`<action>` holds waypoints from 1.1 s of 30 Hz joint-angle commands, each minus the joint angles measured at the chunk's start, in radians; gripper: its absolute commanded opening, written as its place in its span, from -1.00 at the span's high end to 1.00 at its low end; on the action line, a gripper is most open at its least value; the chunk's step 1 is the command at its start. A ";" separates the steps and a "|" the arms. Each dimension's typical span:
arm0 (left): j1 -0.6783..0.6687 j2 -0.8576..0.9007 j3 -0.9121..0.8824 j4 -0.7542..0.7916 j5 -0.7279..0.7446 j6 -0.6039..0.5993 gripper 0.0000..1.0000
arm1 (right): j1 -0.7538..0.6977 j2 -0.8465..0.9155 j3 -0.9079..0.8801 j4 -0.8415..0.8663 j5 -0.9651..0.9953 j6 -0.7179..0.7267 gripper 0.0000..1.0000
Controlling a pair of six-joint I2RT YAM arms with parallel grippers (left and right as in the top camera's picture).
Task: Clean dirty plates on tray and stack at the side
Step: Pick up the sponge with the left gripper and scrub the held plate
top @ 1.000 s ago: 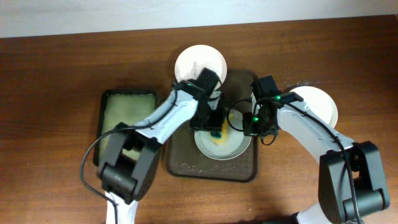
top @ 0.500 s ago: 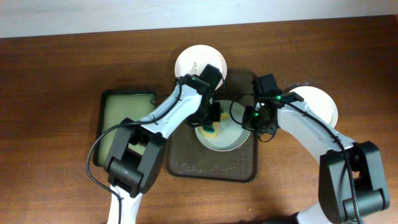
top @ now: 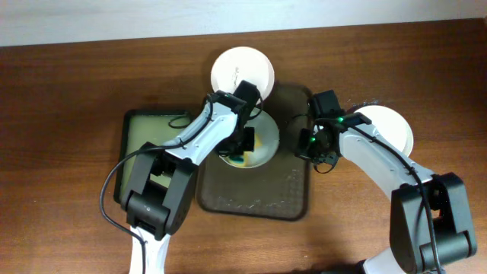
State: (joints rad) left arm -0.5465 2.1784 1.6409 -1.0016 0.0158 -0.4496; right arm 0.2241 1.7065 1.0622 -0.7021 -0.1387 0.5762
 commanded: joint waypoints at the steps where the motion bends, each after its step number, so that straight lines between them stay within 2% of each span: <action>1: 0.008 0.034 -0.019 0.024 -0.182 -0.031 1.00 | -0.002 -0.016 0.008 0.001 0.020 0.005 0.92; 2: 0.000 0.034 -0.019 0.033 -0.115 -0.031 1.00 | -0.001 -0.016 0.008 0.028 -0.014 -0.063 0.92; 3: -0.017 0.034 -0.019 0.043 -0.008 -0.027 1.00 | 0.004 -0.013 0.008 0.080 -0.131 -0.243 0.86; 4: -0.035 0.034 -0.019 0.047 0.077 -0.026 1.00 | 0.005 -0.010 0.008 0.086 -0.135 -0.259 0.71; 6: -0.105 0.034 -0.019 0.041 0.187 0.012 1.00 | -0.008 0.002 0.008 0.100 -0.086 -0.258 0.67; 10: -0.202 0.034 -0.013 -0.025 0.198 0.040 1.00 | -0.016 0.021 0.008 0.169 -0.097 -0.318 0.58; 13: -0.185 0.034 -0.012 -0.025 0.198 0.040 1.00 | -0.042 0.082 0.008 0.149 -0.052 -0.318 0.58; 19: -0.150 0.034 -0.012 -0.005 0.165 0.039 1.00 | -0.061 0.081 0.007 0.070 -0.066 -0.397 0.56; 21: -0.118 0.031 0.007 -0.019 0.148 0.039 1.00 | -0.061 0.094 -0.013 0.078 -0.049 -0.388 0.82; 24: -0.059 -0.006 0.073 -0.039 0.133 0.040 1.00 | -0.061 0.165 -0.039 0.097 -0.049 -0.385 0.83; 27: -0.035 0.016 0.066 0.012 0.097 0.040 1.00 | -0.061 0.165 -0.038 0.101 -0.052 -0.381 0.83; 28: -0.040 0.027 0.056 0.032 0.124 0.040 1.00 | -0.061 0.165 -0.038 0.101 -0.052 -0.381 0.83; 30: -0.085 0.077 0.054 0.067 0.343 0.040 1.00 | -0.061 0.165 -0.038 0.101 -0.052 -0.381 0.83; 32: -0.140 0.111 0.054 0.097 0.438 0.040 1.00 | -0.061 0.165 -0.038 0.100 -0.052 -0.381 0.83; 33: -0.156 0.110 0.056 0.094 0.438 0.055 1.00 | -0.061 0.165 -0.038 0.100 -0.053 -0.381 0.83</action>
State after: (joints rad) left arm -0.6315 2.2330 1.6985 -0.9138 0.3046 -0.4263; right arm 0.1711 1.8271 1.0519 -0.5938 -0.2375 0.1978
